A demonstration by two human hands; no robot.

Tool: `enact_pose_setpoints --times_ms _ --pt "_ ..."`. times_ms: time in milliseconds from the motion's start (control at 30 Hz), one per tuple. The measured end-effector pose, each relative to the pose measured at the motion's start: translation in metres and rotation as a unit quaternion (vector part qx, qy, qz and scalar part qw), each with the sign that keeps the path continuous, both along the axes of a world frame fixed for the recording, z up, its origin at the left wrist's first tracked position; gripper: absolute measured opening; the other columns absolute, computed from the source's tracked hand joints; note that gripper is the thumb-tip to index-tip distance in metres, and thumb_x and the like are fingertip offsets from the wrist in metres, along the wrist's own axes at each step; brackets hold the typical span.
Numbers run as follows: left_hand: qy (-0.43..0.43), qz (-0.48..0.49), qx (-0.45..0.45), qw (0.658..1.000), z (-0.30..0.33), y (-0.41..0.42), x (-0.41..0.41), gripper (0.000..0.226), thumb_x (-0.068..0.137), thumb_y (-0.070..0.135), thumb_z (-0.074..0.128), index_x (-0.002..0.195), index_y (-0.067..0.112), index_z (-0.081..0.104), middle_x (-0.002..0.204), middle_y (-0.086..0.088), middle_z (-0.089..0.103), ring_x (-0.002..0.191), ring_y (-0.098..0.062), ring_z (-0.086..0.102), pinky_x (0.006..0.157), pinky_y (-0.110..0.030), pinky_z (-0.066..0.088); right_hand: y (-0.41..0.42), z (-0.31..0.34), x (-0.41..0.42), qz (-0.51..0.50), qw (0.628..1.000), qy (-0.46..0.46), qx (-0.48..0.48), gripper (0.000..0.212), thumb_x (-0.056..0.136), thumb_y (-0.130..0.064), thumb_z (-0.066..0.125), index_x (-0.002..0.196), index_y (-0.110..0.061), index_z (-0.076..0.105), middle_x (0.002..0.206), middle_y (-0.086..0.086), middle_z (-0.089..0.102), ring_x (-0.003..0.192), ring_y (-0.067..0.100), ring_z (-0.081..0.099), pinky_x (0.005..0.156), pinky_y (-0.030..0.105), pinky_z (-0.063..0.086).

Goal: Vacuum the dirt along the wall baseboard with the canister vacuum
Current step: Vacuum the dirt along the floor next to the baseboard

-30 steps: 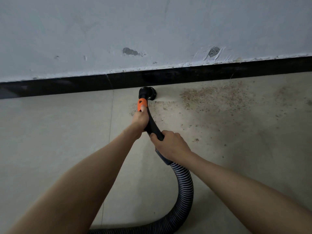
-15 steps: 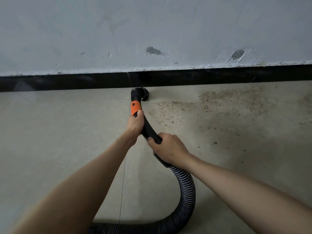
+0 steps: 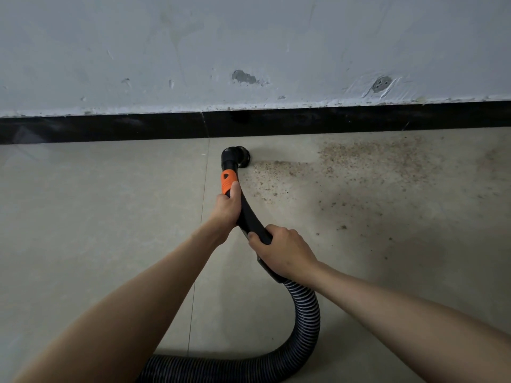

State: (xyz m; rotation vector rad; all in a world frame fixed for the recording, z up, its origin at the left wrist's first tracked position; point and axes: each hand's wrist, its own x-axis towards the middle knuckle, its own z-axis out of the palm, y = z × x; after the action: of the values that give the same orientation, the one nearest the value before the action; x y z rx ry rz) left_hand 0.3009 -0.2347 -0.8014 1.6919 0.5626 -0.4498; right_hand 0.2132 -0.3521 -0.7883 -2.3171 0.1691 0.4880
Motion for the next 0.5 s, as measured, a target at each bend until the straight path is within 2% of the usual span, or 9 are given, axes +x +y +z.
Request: enact_pose_setpoints --times_ms 133,300,433,500 --pt "0.011 -0.033 -0.006 0.999 0.001 -0.017 -0.003 0.047 0.098 0.047 0.034 0.11 0.003 0.045 0.088 -0.01 0.051 0.077 -0.02 0.055 0.07 -0.032 0.05 -0.013 0.0 -0.01 -0.02 1.0 0.003 0.007 0.039 0.091 -0.054 0.045 0.069 -0.022 0.046 0.071 0.0 0.065 0.069 0.023 0.062 0.058 0.03 0.043" --pt "0.018 -0.087 -0.002 0.996 0.003 -0.043 -0.007 0.051 0.098 0.048 0.034 0.116 0.002 0.043 0.091 -0.01 0.052 0.078 -0.02 0.055 0.066 -0.029 0.049 -0.03 -0.001 -0.024 -0.053 0.999 0.001 0.001 0.041 0.092 -0.056 0.043 0.071 -0.021 0.046 0.066 -0.002 0.057 0.059 0.017 0.054 0.053 0.028 0.039" --pt "0.011 -0.12 0.02 0.993 0.001 -0.063 -0.008 0.058 0.098 0.052 0.032 0.122 0.001 0.042 0.098 -0.012 0.053 0.09 -0.025 0.057 0.087 -0.04 0.052 -0.043 -0.002 -0.032 -0.083 0.996 -0.002 0.013 0.04 0.092 -0.057 0.044 0.072 -0.022 0.048 0.067 -0.002 0.058 0.06 0.017 0.056 0.054 0.028 0.041" --pt "0.013 -0.134 0.028 0.99 0.0 -0.071 -0.008 0.062 0.097 0.053 0.031 0.126 0.0 0.042 0.1 -0.013 0.053 0.093 -0.026 0.057 0.092 -0.042 0.051 -0.048 -0.002 -0.034 -0.092 0.996 -0.007 0.008 0.039 0.093 -0.057 0.043 0.072 -0.023 0.047 0.067 -0.002 0.057 0.06 0.017 0.056 0.055 0.029 0.04"
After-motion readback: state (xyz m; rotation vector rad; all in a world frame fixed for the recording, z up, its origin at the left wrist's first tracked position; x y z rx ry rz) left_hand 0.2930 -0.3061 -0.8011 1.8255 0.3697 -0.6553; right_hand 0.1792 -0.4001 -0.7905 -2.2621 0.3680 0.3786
